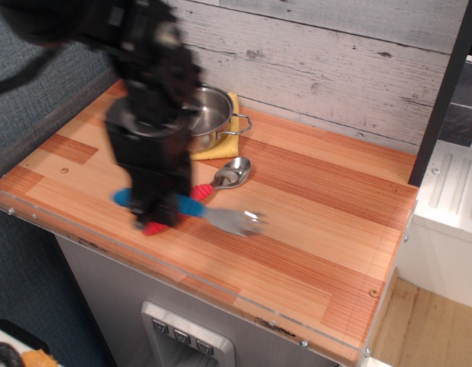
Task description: Place the blue fork to the left of the red spoon
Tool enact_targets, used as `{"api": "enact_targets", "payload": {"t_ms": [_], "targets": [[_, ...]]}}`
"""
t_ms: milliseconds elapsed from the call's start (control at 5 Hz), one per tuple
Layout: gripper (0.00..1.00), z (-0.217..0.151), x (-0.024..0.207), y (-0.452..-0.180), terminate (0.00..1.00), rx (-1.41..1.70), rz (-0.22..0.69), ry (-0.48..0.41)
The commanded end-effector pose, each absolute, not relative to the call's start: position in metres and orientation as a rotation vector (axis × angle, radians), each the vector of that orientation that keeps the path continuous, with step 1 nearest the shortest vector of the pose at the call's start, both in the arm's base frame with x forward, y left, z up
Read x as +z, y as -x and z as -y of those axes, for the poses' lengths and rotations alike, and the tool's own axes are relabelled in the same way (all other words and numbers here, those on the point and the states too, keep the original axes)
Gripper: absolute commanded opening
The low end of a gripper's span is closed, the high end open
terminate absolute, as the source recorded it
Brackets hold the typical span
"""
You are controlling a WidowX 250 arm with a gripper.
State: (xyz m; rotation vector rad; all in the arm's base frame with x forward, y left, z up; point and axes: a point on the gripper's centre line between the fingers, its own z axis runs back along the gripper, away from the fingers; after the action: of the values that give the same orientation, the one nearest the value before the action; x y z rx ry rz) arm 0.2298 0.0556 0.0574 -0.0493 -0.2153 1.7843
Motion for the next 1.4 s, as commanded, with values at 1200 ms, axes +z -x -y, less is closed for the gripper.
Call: {"api": "enact_targets", "payload": {"t_ms": [1200], "targets": [[0.0, -0.163, 0.031, -0.285, 0.0, 0.997, 0.102, -0.082]]}}
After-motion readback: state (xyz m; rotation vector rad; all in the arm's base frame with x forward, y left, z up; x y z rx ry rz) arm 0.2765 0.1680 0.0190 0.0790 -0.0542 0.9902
